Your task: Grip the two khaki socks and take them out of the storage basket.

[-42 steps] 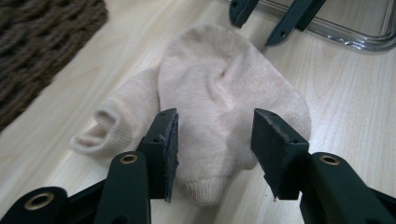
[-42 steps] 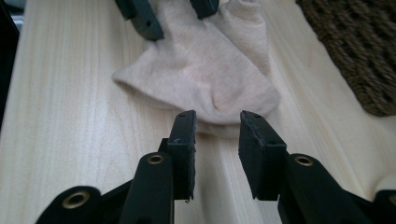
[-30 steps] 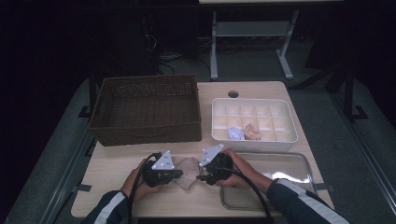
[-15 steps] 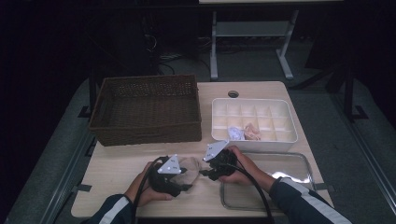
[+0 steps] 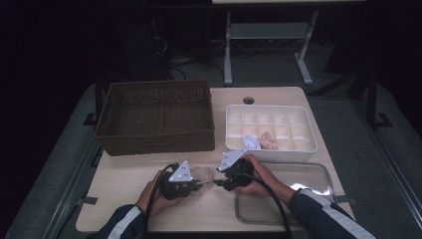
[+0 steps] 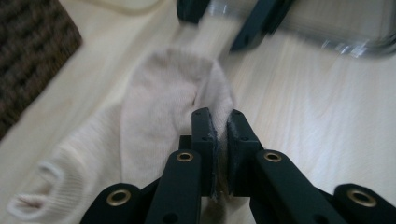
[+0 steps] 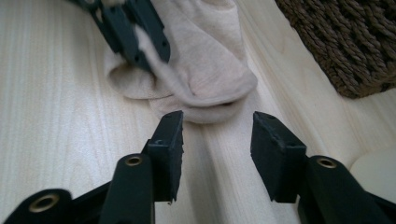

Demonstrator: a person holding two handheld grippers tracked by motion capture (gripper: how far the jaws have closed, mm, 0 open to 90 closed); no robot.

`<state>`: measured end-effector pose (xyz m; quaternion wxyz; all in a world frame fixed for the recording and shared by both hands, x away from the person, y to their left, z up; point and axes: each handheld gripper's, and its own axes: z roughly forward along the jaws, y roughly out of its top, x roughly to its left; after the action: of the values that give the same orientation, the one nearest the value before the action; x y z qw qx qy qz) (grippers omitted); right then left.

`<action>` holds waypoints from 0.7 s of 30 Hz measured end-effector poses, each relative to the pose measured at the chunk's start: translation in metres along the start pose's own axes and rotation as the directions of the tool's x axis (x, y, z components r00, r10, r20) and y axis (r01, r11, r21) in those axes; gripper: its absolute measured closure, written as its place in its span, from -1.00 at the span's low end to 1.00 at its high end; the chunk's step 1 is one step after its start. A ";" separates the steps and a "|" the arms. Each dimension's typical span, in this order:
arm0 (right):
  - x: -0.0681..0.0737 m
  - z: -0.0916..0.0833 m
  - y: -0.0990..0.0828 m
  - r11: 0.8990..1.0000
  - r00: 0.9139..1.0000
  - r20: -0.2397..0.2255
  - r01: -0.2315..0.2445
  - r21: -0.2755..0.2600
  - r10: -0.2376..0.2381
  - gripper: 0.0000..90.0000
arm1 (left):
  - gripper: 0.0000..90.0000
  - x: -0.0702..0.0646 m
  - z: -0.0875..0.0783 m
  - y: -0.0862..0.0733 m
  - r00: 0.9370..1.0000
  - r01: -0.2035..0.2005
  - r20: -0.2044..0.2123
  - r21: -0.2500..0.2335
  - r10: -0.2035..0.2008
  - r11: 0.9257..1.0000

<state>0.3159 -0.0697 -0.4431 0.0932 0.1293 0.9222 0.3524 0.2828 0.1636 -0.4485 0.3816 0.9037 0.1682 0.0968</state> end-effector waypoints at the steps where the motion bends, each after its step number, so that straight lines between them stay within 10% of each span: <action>1: 0.000 0.000 0.000 1.000 1.000 -0.005 0.006 -0.002 -0.006 0.23 | 0.87 0.000 -0.004 0.002 1.000 -0.010 -0.007 -0.014 0.010 1.000; 10: 0.009 0.003 0.008 0.994 0.994 -0.050 0.096 -0.045 -0.098 0.31 | 0.86 0.014 -0.051 0.005 0.994 0.021 -0.102 -0.172 -0.039 0.985; 21: 0.008 0.027 0.013 0.999 0.998 -0.036 0.049 0.011 -0.049 0.03 | 0.83 0.042 -0.075 -0.034 0.956 0.080 -0.280 -0.049 -0.091 0.996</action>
<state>0.3181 -0.0411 -0.4545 0.0846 0.1009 0.9286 0.3468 0.2911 0.2510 -0.4197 0.3745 0.8652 0.2580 0.2111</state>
